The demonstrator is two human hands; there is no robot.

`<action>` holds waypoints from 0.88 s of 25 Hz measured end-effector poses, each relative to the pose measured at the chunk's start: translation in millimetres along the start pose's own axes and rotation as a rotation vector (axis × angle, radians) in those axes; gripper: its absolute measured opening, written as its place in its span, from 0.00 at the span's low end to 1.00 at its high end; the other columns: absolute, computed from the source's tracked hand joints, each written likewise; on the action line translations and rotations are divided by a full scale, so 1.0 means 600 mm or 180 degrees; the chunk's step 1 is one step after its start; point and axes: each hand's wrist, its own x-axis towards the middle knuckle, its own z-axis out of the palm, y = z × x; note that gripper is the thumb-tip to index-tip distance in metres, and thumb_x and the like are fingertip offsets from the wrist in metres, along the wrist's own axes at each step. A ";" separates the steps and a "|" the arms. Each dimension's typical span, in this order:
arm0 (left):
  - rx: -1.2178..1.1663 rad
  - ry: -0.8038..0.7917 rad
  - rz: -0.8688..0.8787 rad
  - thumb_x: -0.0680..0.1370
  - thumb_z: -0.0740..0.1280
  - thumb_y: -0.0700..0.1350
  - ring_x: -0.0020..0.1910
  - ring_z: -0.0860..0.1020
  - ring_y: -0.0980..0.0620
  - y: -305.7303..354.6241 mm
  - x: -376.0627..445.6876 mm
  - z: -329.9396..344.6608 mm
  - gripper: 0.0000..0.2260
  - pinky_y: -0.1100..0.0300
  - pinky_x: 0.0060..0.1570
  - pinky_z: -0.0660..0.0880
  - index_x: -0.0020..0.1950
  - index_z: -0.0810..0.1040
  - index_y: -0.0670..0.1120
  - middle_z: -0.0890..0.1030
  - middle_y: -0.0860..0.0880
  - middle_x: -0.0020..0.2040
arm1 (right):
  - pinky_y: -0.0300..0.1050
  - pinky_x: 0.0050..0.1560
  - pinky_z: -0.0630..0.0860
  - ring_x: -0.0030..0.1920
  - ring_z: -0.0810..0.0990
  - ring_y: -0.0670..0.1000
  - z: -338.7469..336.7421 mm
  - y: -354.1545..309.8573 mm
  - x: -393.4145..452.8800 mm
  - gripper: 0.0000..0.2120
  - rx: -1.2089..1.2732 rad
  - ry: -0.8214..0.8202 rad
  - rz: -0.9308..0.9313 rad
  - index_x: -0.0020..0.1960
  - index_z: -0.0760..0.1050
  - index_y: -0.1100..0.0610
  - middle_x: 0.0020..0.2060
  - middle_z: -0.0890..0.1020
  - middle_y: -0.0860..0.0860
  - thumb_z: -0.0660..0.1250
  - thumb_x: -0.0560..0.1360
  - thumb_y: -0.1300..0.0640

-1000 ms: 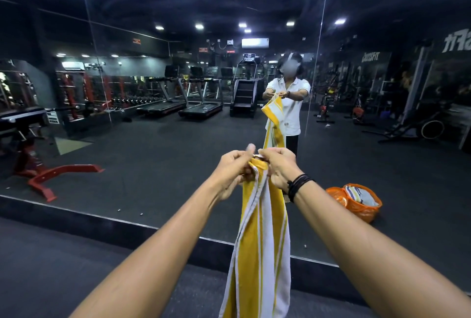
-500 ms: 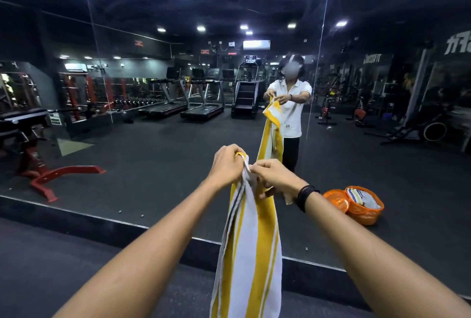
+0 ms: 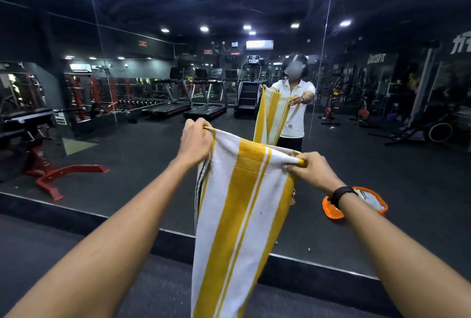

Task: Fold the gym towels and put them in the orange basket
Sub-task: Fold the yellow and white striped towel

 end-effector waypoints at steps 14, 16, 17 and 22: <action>-0.0780 -0.0346 -0.0970 0.69 0.56 0.44 0.38 0.72 0.48 -0.049 0.006 -0.010 0.09 0.57 0.40 0.68 0.37 0.75 0.45 0.74 0.49 0.34 | 0.42 0.38 0.77 0.38 0.80 0.45 -0.010 -0.022 0.008 0.05 0.1258 0.0890 -0.0087 0.40 0.80 0.52 0.37 0.85 0.51 0.75 0.70 0.56; -0.1195 -0.0601 -0.0998 0.75 0.57 0.37 0.40 0.74 0.50 -0.041 0.001 -0.015 0.10 0.58 0.42 0.71 0.41 0.76 0.46 0.77 0.48 0.39 | 0.40 0.36 0.76 0.37 0.80 0.47 -0.018 -0.020 0.004 0.04 0.1887 0.0459 -0.0093 0.45 0.80 0.56 0.38 0.84 0.52 0.72 0.74 0.55; -0.1473 -0.0818 -0.1028 0.77 0.57 0.34 0.40 0.75 0.52 -0.040 0.000 -0.019 0.11 0.59 0.42 0.73 0.43 0.76 0.45 0.78 0.48 0.40 | 0.39 0.34 0.77 0.37 0.81 0.47 -0.027 -0.018 0.002 0.10 0.2251 0.0135 0.0001 0.48 0.80 0.59 0.40 0.84 0.53 0.71 0.74 0.52; -0.1074 -0.1284 -0.1091 0.77 0.61 0.36 0.32 0.73 0.54 -0.024 -0.009 -0.028 0.06 0.65 0.29 0.70 0.44 0.77 0.43 0.77 0.48 0.37 | 0.41 0.28 0.71 0.32 0.75 0.51 -0.032 -0.002 0.016 0.11 0.1759 0.0881 0.0676 0.36 0.80 0.56 0.31 0.80 0.51 0.77 0.67 0.49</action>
